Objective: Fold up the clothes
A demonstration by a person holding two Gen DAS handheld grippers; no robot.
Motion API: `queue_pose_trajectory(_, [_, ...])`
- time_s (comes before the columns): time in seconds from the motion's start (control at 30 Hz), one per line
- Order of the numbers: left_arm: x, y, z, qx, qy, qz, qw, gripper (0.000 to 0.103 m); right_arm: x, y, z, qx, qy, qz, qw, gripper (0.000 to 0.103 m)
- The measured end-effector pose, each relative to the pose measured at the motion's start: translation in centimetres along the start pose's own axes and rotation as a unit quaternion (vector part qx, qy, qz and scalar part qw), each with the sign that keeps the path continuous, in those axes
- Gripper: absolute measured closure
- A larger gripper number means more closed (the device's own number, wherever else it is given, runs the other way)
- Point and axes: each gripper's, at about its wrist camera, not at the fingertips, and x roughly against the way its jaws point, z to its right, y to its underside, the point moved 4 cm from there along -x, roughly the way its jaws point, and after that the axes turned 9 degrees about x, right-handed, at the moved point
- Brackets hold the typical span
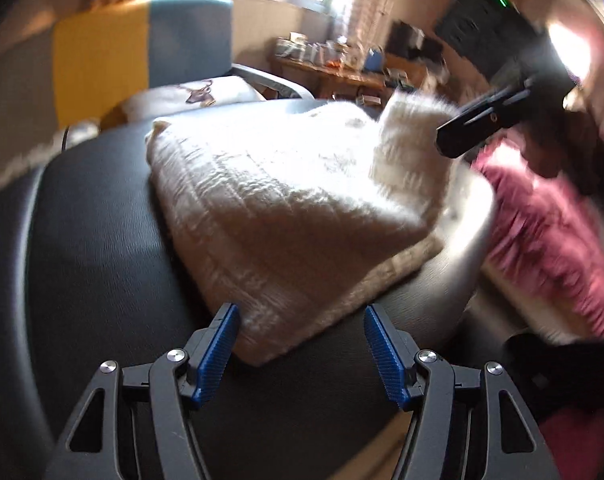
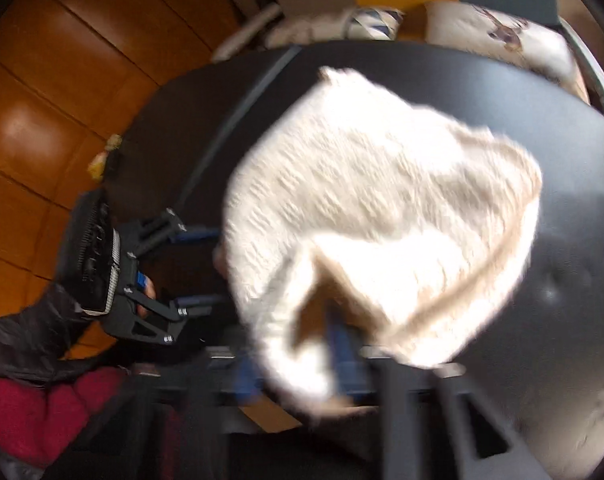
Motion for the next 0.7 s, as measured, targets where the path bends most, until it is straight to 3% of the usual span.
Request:
queue_pose_trajectory(0.07, [-1.0, 0.0, 0.2, -0.033, -0.023, -0.003, 0.9992, 0.04, 0.1, 0.9, -0.3, -0.003, 0.013, 0.001, 1.0, 0.094])
queue_pose_trajectory(0.1, [-1.5, 0.0, 0.2, -0.05, -0.035, -0.006, 0.9981, 0.046, 0.9, 1.3, -0.4, -0.01, 0.012, 0.019, 1.0, 0.094])
queue_pose_trajectory(0.2, [-2.6, 0.6, -0.4, -0.098, -0.071, -0.013, 0.9926, 0.074, 3.0, 3.6, 0.6, -0.047, 0.0, 0.074, 0.996, 0.097])
queue_pose_trajectory(0.27, [-1.9, 0.6, -0.7, -0.113, -0.071, -0.006, 0.9911, 0.084, 0.7, 6.7, 2.7, -0.088, 0.013, 0.042, 0.995, 0.097])
queue_pose_trajectory(0.33, [-1.1, 1.0, -0.9, -0.135, -0.068, -0.003, 0.9885, 0.086, -2.2, 9.2, 4.0, -0.125, 0.004, 0.026, 0.992, 0.097])
queue_pose_trajectory(0.43, [-1.4, 2.2, -1.0, -0.173, -0.065, -0.027, 0.9825, 0.087, -3.3, 10.6, 4.3, -0.147, -0.018, 0.052, 0.988, 0.097])
queue_pose_trajectory(0.5, [-1.5, 2.6, -0.8, -0.199, -0.066, -0.035, 0.9771, 0.088, -2.9, 11.0, 4.7, -0.164, -0.044, 0.071, 0.983, 0.095])
queue_pose_trajectory(0.57, [-1.3, 2.4, -0.9, -0.208, -0.063, -0.046, 0.975, 0.088, -2.2, 11.4, 5.1, -0.181, -0.073, 0.09, 0.977, 0.079])
queue_pose_trajectory(0.7, [-0.6, 1.8, -1.2, -0.206, -0.041, -0.072, 0.9751, 0.087, 1.5, 11.8, 5.4, -0.167, -0.089, 0.152, 0.97, 0.074])
